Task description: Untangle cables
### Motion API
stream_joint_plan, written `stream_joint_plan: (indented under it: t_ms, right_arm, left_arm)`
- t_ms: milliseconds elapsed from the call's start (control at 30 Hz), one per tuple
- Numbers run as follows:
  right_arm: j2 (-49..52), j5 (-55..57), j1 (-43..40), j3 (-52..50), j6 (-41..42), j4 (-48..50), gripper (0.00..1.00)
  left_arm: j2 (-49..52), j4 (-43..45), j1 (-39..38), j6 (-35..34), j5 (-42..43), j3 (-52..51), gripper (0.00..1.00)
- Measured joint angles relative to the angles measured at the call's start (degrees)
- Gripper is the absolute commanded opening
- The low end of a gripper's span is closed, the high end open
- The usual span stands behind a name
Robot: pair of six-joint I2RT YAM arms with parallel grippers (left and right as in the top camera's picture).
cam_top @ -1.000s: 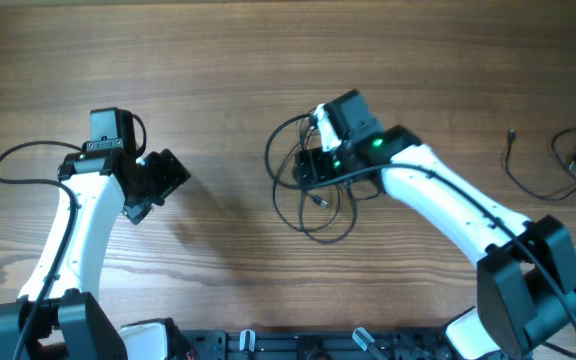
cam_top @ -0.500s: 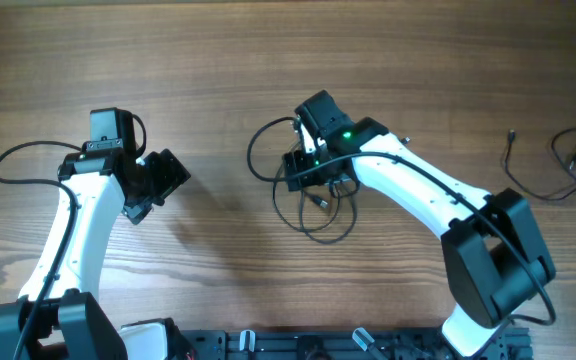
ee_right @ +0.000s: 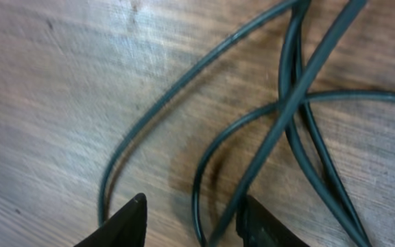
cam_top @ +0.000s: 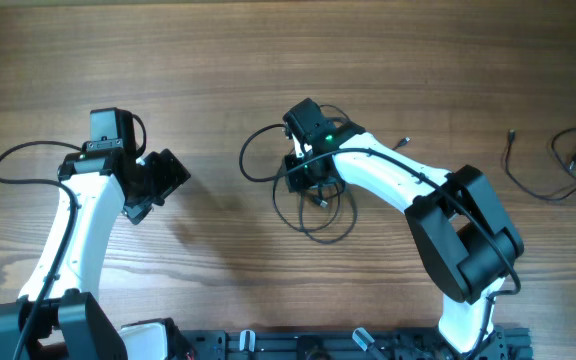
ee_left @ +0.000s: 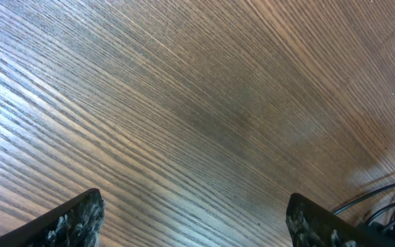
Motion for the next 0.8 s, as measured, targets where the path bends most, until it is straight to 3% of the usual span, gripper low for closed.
stream_joint_plan:
  t_ms: [200,433,800]
  right_arm:
    - [0.0,0.5,0.0,0.0,3.2,2.0,0.31]
    - [0.0,2.6,0.0,0.0,8.5,1.7,0.09]
    - [0.0,2.8,0.0,0.0,11.1,0.0,0.04]
  left_arm:
    - [0.0,0.0,0.0,0.0,0.0,0.0,0.87]
    - [0.0,0.0,0.0,0.0,0.0,0.0,0.87]
    - [0.0,0.0,0.0,0.0,0.0,0.0,0.87]
